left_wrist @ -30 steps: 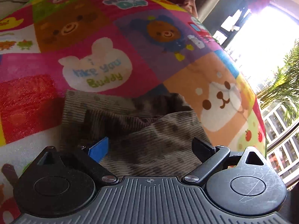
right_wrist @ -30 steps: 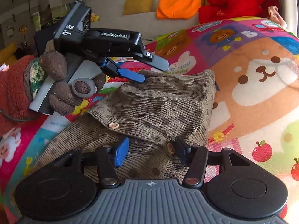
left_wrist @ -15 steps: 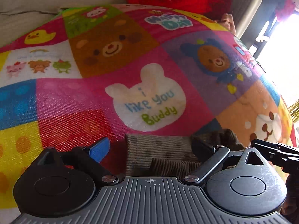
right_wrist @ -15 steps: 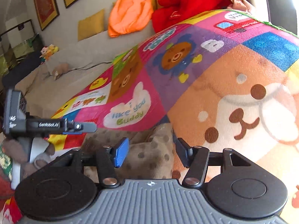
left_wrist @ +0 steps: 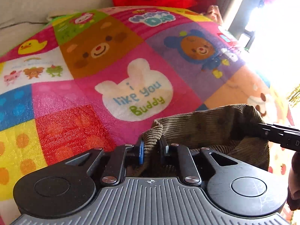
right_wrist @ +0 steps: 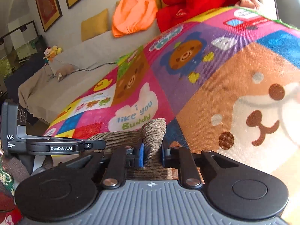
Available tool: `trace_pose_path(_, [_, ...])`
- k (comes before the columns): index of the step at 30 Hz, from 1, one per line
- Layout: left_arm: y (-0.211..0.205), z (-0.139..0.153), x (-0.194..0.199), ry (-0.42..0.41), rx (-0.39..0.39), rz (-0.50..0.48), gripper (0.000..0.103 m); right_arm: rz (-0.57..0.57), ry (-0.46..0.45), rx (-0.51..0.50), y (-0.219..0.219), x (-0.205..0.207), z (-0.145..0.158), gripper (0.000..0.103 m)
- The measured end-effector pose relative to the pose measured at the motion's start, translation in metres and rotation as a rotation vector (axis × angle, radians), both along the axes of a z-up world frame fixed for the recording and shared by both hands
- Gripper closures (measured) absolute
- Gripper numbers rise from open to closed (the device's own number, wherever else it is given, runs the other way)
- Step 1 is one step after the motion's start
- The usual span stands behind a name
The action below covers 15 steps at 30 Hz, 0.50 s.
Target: Fold clothes
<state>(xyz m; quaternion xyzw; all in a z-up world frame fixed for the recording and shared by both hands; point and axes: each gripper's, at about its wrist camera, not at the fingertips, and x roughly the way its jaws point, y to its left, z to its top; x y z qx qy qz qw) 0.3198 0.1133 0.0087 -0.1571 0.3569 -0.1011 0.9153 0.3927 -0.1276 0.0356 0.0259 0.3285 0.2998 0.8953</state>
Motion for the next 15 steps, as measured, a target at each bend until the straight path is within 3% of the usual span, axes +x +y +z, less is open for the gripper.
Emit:
trace_pose_path(8, [-0.007,0.076,-0.111,-0.165,-0.087,-0.076,0.087,0.077,-0.113,0.053,-0.044,-0.102,0.049,0.087])
trace_pose_path(15, [-0.036,0.098,-0.207,-0.235,-0.063,-0.164,0.087,0.114,-0.172,0.073,-0.084,-0.184,0.056,0.087])
